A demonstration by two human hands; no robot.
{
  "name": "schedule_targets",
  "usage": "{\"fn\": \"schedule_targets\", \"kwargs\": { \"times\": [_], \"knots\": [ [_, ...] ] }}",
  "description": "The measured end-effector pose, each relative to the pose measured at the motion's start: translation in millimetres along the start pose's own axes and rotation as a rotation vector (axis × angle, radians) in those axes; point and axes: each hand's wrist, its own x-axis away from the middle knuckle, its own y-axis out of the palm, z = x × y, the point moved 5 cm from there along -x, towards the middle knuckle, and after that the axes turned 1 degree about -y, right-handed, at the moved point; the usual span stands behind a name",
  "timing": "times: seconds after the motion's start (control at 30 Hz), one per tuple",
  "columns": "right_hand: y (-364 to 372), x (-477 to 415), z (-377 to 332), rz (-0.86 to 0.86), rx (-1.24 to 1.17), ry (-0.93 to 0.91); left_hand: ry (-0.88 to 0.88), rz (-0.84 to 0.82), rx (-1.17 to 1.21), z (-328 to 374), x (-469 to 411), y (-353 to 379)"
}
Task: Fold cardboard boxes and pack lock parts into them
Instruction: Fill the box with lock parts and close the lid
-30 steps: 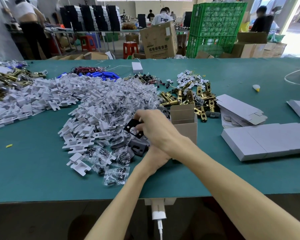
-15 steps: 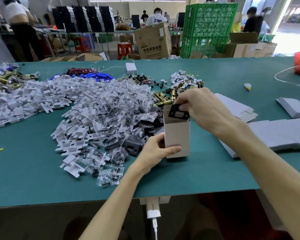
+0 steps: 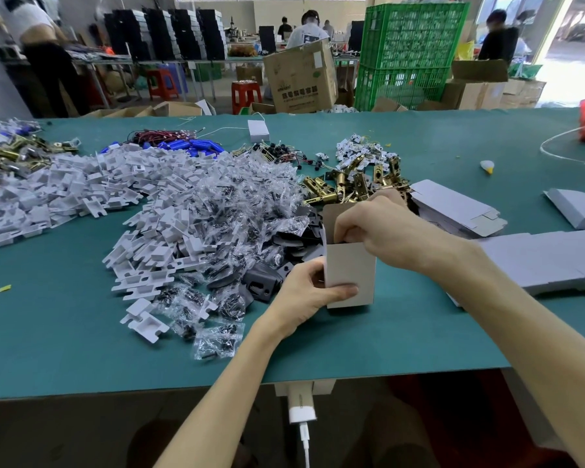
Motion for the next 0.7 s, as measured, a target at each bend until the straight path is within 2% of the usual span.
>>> {"fn": "schedule_targets", "kwargs": {
  "times": [0.13, 0.3, 0.47, 0.6, 0.7],
  "knots": [
    [6, 3, -4, -0.093, 0.035, -0.02, 0.0, -0.003, -0.005, 0, 1, 0],
    [-1, 10, 0, -0.288, -0.093, 0.013, 0.006, -0.023, -0.013, 2, 1, 1],
    [-6, 12, -1, -0.358, -0.121, 0.102, -0.012, -0.008, -0.044, 5, 3, 0],
    [-7, 12, -10, -0.302, 0.002, 0.104, -0.027, -0.003, -0.052, 3, 3, 0],
    [-20, 13, -24, -0.115, 0.112, 0.115, -0.034, -0.001, -0.056, 0, 2, 0]
  ]
}}
